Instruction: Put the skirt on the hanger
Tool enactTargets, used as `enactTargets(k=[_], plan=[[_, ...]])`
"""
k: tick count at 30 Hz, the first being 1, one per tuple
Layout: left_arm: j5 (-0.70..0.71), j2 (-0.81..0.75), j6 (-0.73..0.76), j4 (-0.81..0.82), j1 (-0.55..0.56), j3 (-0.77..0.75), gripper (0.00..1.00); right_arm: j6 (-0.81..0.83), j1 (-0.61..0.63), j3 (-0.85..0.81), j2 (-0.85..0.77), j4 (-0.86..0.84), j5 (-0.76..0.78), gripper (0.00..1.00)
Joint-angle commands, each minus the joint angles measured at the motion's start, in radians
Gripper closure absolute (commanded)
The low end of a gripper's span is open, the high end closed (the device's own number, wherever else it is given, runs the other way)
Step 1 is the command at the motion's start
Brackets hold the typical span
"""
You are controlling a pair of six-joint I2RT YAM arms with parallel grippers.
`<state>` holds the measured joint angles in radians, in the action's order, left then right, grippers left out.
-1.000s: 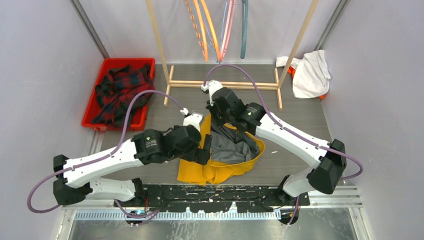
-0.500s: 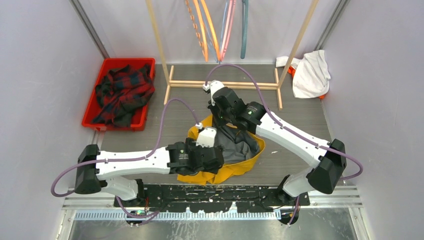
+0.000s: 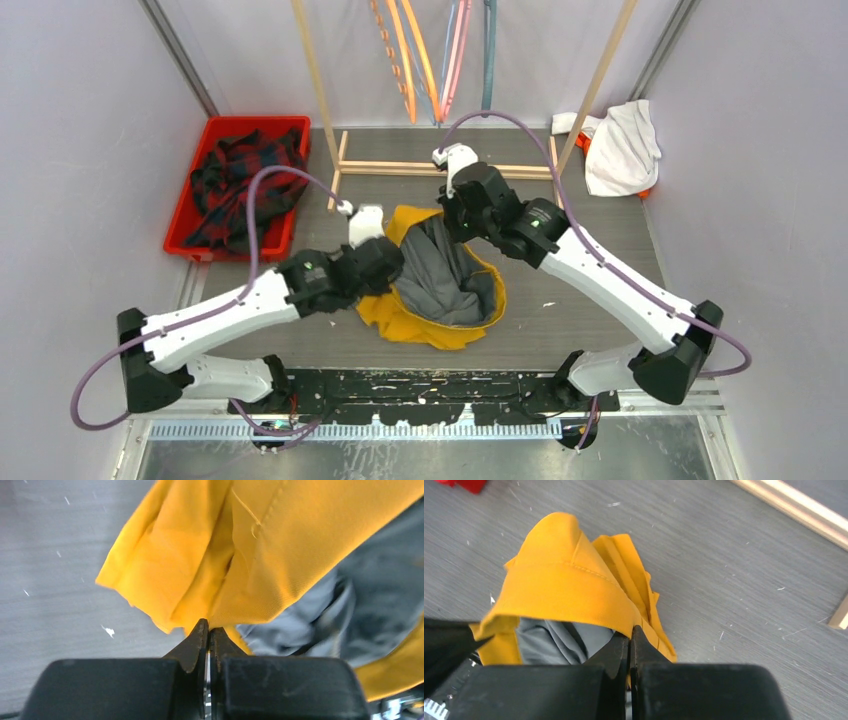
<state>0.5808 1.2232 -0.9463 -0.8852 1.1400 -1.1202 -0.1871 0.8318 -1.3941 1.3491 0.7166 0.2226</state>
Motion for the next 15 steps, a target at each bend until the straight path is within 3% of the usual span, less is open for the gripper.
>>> enactTargets(k=[1,8,15], plan=[[-0.004,-0.049,0.184,-0.032,-0.124,-0.196,1.0,0.006,-0.003,-0.111,-0.097,-0.022,0.066,0.99],[-0.001,0.017,0.326,-0.124,-0.199,-0.484,1.0,0.023,-0.006,-0.215,-0.136,0.023,0.176,0.99],[-0.006,0.029,0.356,-0.172,-0.225,-0.542,1.0,0.02,-0.007,-0.187,-0.185,0.071,0.196,0.99]])
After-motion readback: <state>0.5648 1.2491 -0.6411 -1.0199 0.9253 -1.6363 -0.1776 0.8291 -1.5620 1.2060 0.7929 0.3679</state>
